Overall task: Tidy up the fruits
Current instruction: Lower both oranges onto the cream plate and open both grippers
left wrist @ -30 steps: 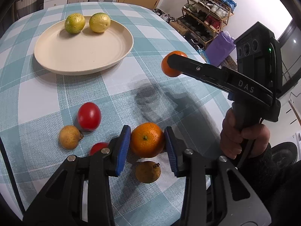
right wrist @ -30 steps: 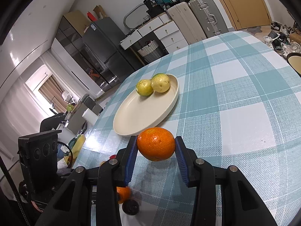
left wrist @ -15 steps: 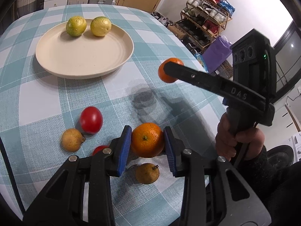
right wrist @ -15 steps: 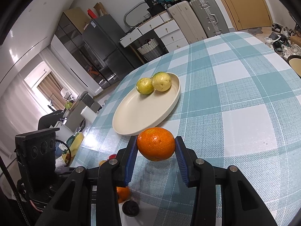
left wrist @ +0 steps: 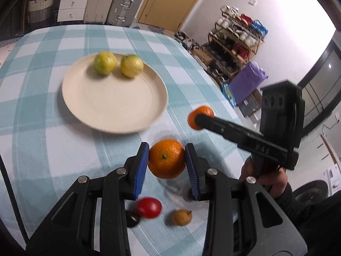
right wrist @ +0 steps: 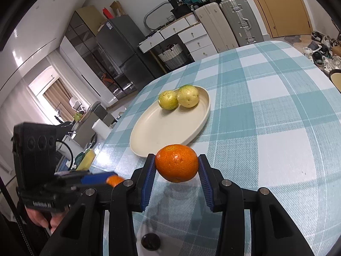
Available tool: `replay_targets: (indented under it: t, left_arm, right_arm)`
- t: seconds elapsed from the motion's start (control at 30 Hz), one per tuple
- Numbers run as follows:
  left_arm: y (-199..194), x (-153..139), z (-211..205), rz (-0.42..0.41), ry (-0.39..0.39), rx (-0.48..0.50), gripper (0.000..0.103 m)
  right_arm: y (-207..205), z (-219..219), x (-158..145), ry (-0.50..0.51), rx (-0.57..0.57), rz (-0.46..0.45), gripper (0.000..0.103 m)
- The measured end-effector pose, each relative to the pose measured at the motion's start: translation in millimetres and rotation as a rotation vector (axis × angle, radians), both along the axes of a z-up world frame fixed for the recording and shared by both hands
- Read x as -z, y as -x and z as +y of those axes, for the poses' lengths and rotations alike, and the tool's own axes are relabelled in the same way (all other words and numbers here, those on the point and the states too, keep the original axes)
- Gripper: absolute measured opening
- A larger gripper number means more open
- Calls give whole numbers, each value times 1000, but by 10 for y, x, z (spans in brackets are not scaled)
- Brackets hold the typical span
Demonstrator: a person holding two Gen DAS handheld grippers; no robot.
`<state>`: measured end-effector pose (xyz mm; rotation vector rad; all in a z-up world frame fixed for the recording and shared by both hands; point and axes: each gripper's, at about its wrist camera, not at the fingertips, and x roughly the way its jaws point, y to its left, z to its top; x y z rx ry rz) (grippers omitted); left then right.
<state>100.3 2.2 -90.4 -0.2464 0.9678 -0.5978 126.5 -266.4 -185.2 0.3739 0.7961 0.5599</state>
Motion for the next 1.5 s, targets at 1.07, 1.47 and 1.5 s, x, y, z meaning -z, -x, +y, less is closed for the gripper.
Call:
replay_targets:
  t: [1.07, 1.47, 1.5]
  left_arm:
    - [-1947, 247, 769, 46, 40, -169, 32]
    - [-2185, 332, 614, 53, 49, -156, 32]
    - [-2192, 340, 608, 58, 48, -161, 32]
  right_arm:
    - [-1244, 1261, 91, 121, -222, 82, 41]
    - [-1428, 1460, 197, 133, -192, 141, 42]
    - [-1436, 1467, 192, 134, -184, 141, 43]
